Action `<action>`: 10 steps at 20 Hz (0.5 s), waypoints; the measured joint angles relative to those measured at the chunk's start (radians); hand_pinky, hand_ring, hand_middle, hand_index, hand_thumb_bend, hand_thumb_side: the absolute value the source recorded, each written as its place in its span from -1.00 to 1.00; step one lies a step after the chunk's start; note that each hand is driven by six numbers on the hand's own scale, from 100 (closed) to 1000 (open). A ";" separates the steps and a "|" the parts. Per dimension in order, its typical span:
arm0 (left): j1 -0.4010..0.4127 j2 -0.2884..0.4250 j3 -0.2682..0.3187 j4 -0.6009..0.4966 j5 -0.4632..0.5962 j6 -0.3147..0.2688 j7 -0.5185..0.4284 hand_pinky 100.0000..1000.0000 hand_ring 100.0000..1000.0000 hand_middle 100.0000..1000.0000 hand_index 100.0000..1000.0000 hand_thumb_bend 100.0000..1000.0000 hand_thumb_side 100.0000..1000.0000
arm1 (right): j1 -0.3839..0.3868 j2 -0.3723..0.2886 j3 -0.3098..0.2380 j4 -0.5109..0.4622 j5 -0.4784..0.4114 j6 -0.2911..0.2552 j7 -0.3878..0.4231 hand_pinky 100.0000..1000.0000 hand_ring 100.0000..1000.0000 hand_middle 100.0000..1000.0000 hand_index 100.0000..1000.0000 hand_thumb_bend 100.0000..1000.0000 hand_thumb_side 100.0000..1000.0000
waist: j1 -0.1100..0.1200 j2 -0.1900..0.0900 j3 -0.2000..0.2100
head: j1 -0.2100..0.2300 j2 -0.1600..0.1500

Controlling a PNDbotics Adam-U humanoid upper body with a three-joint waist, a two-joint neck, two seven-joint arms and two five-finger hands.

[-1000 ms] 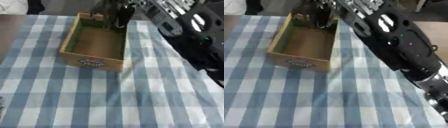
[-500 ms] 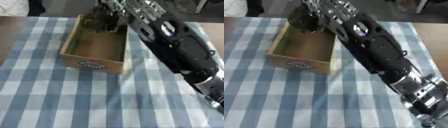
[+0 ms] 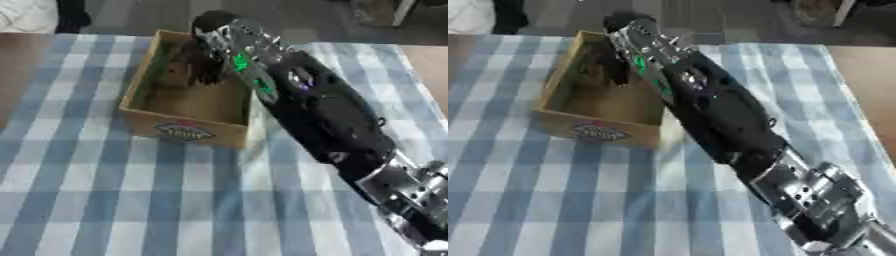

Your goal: Pick up objects on the table and place them in the box.

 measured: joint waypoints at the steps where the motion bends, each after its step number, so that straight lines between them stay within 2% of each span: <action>1: 0.000 0.000 0.000 0.000 0.000 0.000 0.000 0.58 0.17 0.24 0.55 -1.00 0.27 | 0.000 0.006 -0.004 0.022 0.003 -0.009 -0.014 0.52 0.60 -0.02 0.11 -1.00 -1.00 | 0.000 0.000 0.000 | 0.000 0.000; 4: 0.000 0.000 0.000 0.000 0.000 0.000 0.000 0.58 0.17 0.24 0.55 -1.00 0.27 | 0.000 0.022 -0.022 0.086 0.012 -0.037 -0.049 0.56 0.69 0.27 0.37 -1.00 -1.00 | 0.000 0.001 0.001 | 0.000 0.000; 6: 0.000 -0.001 0.000 0.000 0.000 0.000 0.000 0.58 0.17 0.24 0.55 -1.00 0.27 | 0.000 0.027 -0.037 0.120 0.023 -0.053 -0.064 0.59 0.72 0.37 0.47 -1.00 -1.00 | 0.000 0.001 0.001 | 0.000 0.000; 10: 0.000 -0.008 0.000 0.000 0.000 0.000 0.000 0.58 0.17 0.24 0.56 -1.00 0.27 | 0.000 0.032 -0.059 0.153 0.036 -0.079 -0.069 0.63 0.78 0.48 0.60 -0.53 -1.00 | 0.000 0.001 -0.003 | 0.001 0.000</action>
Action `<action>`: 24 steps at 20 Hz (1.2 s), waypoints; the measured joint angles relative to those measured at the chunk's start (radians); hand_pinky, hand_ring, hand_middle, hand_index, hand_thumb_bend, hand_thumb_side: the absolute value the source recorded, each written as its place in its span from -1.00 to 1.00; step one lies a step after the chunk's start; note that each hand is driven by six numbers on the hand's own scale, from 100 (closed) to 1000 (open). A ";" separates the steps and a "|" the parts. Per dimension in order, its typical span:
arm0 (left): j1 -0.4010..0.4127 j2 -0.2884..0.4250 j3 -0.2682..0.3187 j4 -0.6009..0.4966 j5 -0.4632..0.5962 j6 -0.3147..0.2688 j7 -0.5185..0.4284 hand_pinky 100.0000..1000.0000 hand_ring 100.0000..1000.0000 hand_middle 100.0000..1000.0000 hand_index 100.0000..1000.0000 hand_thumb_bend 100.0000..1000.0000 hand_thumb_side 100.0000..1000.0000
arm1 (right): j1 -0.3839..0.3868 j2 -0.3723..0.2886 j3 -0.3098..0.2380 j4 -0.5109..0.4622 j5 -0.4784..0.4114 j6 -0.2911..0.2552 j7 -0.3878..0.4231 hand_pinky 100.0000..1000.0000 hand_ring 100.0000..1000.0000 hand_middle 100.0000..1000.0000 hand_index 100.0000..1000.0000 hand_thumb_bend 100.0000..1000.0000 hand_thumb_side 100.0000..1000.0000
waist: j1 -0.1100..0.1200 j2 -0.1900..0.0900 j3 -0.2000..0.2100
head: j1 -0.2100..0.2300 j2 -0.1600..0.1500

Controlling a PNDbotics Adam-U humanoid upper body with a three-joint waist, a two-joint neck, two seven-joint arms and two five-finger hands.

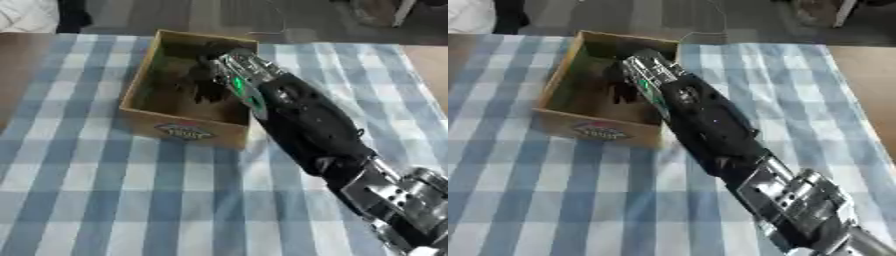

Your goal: Pick up objects on the table and place them in the box.

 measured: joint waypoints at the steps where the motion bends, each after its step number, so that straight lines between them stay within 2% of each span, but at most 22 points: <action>1: 0.000 0.000 0.000 0.000 0.000 0.000 0.000 0.58 0.17 0.24 0.56 -1.00 0.27 | 0.000 0.000 -0.004 0.004 0.001 -0.006 0.004 0.64 0.80 0.49 0.62 -0.45 -1.00 | 0.000 0.000 -0.002 | 0.001 0.000; 2: 0.000 0.000 0.000 0.000 0.000 0.000 0.000 0.58 0.17 0.24 0.56 -1.00 0.27 | 0.000 0.000 -0.006 0.006 0.001 -0.012 0.010 0.65 0.81 0.48 0.64 -0.36 -1.00 | 0.000 0.000 -0.003 | 0.001 0.000; 4: 0.001 0.000 0.000 0.000 0.000 0.000 0.000 0.58 0.17 0.24 0.56 -1.00 0.26 | 0.000 0.000 -0.011 0.009 0.001 -0.019 0.018 0.66 0.82 0.48 0.68 -0.39 -1.00 | 0.000 -0.001 -0.004 | 0.002 0.000; 8: 0.002 0.000 0.000 0.000 0.000 0.000 0.000 0.58 0.17 0.24 0.56 -1.00 0.26 | 0.000 -0.001 -0.018 0.011 0.004 -0.031 0.031 0.69 0.85 0.54 0.78 -0.30 -0.98 | 0.001 -0.002 -0.004 | 0.004 0.000; 9: 0.002 0.000 0.000 0.000 0.000 0.000 0.000 0.58 0.17 0.24 0.56 -1.00 0.27 | 0.000 -0.001 -0.018 0.011 0.006 -0.035 0.034 0.70 0.86 0.54 0.80 -0.17 -0.95 | 0.001 -0.002 -0.004 | 0.004 0.000; 13: 0.002 0.000 0.000 0.000 0.000 0.000 0.000 0.58 0.17 0.24 0.56 -1.00 0.27 | -0.001 -0.001 -0.025 0.011 0.007 -0.047 0.044 0.71 0.88 0.56 0.84 0.00 -0.92 | 0.002 -0.002 -0.007 | 0.004 0.000; 24: 0.009 0.000 0.000 0.000 0.000 0.004 -0.004 0.56 0.17 0.24 0.56 -1.00 0.27 | -0.028 -0.027 -0.032 -0.056 -0.008 -0.041 0.061 0.70 0.86 0.52 0.79 -0.16 -0.95 | 0.001 -0.010 -0.011 | 0.009 0.000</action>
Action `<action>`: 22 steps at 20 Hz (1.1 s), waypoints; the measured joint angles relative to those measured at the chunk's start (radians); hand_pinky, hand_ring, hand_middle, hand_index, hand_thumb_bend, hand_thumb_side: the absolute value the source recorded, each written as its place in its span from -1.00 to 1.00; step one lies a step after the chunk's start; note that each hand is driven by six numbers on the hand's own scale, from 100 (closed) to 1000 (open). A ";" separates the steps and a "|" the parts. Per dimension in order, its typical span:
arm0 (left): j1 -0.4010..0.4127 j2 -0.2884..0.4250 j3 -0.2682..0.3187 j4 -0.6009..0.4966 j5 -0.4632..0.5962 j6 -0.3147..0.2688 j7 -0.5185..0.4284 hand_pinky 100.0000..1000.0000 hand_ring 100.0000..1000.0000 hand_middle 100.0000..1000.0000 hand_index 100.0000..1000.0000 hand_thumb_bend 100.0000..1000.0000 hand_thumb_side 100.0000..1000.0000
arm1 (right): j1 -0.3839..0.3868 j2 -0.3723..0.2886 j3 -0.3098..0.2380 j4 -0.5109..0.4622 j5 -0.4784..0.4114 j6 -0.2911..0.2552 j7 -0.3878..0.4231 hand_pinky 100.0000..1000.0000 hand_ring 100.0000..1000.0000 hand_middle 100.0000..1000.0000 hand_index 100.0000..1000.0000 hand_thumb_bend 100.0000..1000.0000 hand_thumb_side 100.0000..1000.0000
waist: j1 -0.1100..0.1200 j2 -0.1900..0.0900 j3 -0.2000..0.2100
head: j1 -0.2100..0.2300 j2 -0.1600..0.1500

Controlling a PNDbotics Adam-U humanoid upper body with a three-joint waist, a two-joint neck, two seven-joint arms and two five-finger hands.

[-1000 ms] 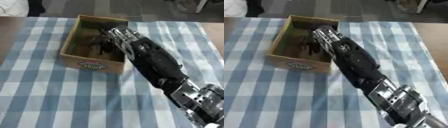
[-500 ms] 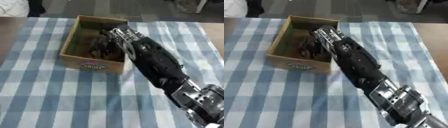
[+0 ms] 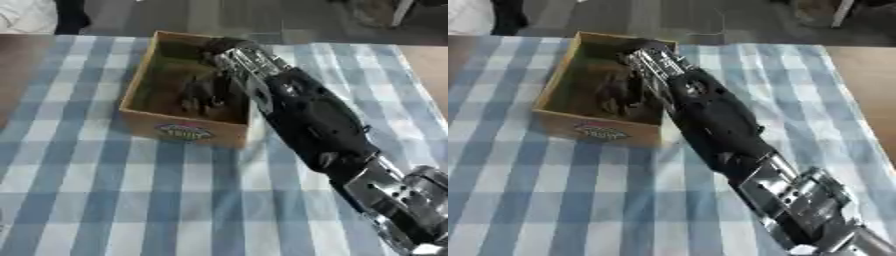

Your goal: Pick up objects on the table and place them in the box.

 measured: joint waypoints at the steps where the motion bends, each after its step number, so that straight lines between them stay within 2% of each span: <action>1: 0.001 0.000 0.000 0.000 0.000 0.000 0.000 0.56 0.16 0.24 0.56 -1.00 0.27 | -0.003 -0.005 0.001 -0.012 -0.003 0.002 0.003 0.70 0.86 0.51 0.78 -0.16 -0.94 | 0.000 -0.001 -0.001 | 0.000 0.000; 6: 0.002 0.000 0.000 0.000 0.000 0.000 0.000 0.56 0.16 0.24 0.56 -1.00 0.26 | -0.009 -0.033 0.005 -0.080 -0.035 0.008 0.018 0.68 0.83 0.47 0.77 -0.24 -0.99 | 0.002 -0.004 -0.004 | 0.001 0.001; 11: 0.003 0.000 0.001 0.000 0.000 0.003 0.002 0.56 0.16 0.24 0.56 -1.00 0.26 | -0.009 -0.091 0.009 -0.194 -0.094 0.009 0.017 0.65 0.80 0.41 0.75 -0.31 -1.00 | 0.006 -0.004 -0.011 | 0.009 0.002; 14: 0.004 0.000 0.006 0.000 -0.001 0.004 0.004 0.56 0.16 0.24 0.56 -1.00 0.26 | -0.005 -0.133 0.009 -0.267 -0.138 0.006 -0.001 0.63 0.78 0.38 0.73 -0.34 -1.00 | 0.011 -0.004 -0.017 | 0.015 0.004; 19: 0.004 0.000 0.007 0.000 -0.002 0.004 0.005 0.56 0.16 0.24 0.56 -1.00 0.26 | 0.051 -0.214 0.009 -0.390 -0.212 -0.005 -0.058 0.59 0.74 0.27 0.68 -0.34 -1.00 | 0.020 -0.006 -0.024 | 0.026 0.010; 22: 0.004 0.000 0.008 0.000 -0.003 0.003 0.008 0.56 0.16 0.24 0.56 -1.00 0.26 | 0.101 -0.254 -0.001 -0.477 -0.260 -0.006 -0.101 0.52 0.68 0.16 0.62 -0.27 -0.71 | 0.026 -0.006 -0.031 | 0.029 0.010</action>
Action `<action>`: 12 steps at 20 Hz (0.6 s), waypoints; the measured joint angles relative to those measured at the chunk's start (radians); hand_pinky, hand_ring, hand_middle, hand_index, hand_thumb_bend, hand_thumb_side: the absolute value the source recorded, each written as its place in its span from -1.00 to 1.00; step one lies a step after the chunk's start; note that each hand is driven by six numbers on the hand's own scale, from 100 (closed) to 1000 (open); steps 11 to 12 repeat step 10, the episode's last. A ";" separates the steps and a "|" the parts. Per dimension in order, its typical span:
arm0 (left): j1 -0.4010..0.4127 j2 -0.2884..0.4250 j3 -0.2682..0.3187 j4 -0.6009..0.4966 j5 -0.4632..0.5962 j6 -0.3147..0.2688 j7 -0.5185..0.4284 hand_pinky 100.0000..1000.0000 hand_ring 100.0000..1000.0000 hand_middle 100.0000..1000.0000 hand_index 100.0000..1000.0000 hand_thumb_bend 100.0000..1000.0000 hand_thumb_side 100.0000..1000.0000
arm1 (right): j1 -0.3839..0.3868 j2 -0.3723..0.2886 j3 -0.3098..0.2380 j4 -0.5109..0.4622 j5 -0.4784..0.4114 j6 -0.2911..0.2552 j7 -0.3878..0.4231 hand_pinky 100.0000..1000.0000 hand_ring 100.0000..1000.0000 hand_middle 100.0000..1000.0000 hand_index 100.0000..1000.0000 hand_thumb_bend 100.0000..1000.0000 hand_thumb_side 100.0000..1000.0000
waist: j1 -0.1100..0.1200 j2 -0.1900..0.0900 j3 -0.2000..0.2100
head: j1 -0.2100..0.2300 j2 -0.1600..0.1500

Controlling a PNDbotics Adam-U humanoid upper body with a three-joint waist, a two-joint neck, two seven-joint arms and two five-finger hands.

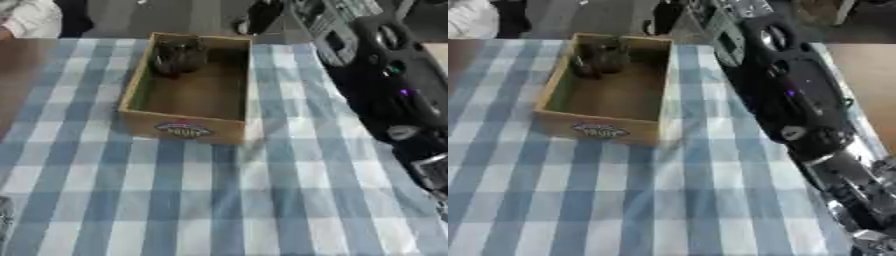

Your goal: Pick up objects on the table and place them in the box.

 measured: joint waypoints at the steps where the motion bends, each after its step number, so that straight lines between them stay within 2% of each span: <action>1: 0.000 0.000 0.002 0.000 -0.001 0.000 0.001 0.56 0.16 0.24 0.56 -1.00 0.26 | 0.035 -0.017 -0.010 -0.071 -0.019 0.017 -0.011 0.50 0.66 0.14 0.62 -0.26 -0.64 | 0.002 0.000 -0.001 | 0.002 0.000; 2: 0.000 0.000 0.004 0.000 -0.001 0.000 0.003 0.56 0.16 0.24 0.56 -1.00 0.26 | 0.077 -0.036 -0.021 -0.166 -0.040 0.051 -0.014 0.48 0.65 0.12 0.61 -0.25 -0.58 | 0.004 0.000 -0.004 | 0.004 0.000; 3: 0.000 0.000 0.005 0.000 -0.001 0.000 0.005 0.56 0.16 0.24 0.56 -1.00 0.26 | 0.118 -0.054 -0.035 -0.271 -0.060 0.095 -0.014 0.46 0.64 0.13 0.61 -0.41 -0.56 | 0.006 0.000 -0.007 | 0.005 0.000; 4: 0.000 0.000 0.005 0.000 -0.002 0.000 0.006 0.56 0.16 0.24 0.56 -1.00 0.26 | 0.154 -0.071 -0.051 -0.372 -0.078 0.141 -0.015 0.45 0.63 0.11 0.61 -0.23 -0.48 | 0.009 0.000 -0.009 | 0.007 0.000; 7: -0.001 0.000 0.006 0.000 -0.002 0.000 0.009 0.56 0.16 0.24 0.56 -1.00 0.26 | 0.241 -0.101 -0.099 -0.598 -0.125 0.247 -0.045 0.42 0.62 0.09 0.61 -0.22 -0.31 | 0.016 0.000 -0.015 | 0.009 0.000; 8: -0.001 0.000 0.006 0.000 -0.003 0.000 0.010 0.56 0.16 0.24 0.57 -1.00 0.26 | 0.263 -0.105 -0.112 -0.636 -0.143 0.265 -0.069 0.41 0.61 0.09 0.61 -0.20 -0.16 | 0.018 0.000 -0.017 | 0.009 0.000; 9: -0.001 0.000 0.008 0.000 -0.003 -0.001 0.012 0.56 0.16 0.24 0.57 -1.00 0.26 | 0.287 -0.108 -0.123 -0.662 -0.166 0.273 -0.102 0.40 0.61 0.09 0.61 -0.25 -0.12 | 0.020 0.000 -0.019 | 0.010 0.001; 10: -0.001 0.000 0.009 0.000 -0.003 0.000 0.013 0.56 0.16 0.25 0.57 -1.00 0.26 | 0.310 -0.108 -0.133 -0.678 -0.193 0.275 -0.140 0.40 0.62 0.13 0.67 -0.56 -0.09 | 0.022 0.000 -0.021 | 0.011 0.001; 12: -0.001 0.000 0.009 0.000 -0.003 0.000 0.013 0.56 0.16 0.25 0.57 -1.00 0.26 | 0.310 -0.108 -0.133 -0.678 -0.193 0.275 -0.140 0.40 0.62 0.13 0.67 -0.56 -0.09 | 0.022 0.000 -0.021 | 0.011 0.001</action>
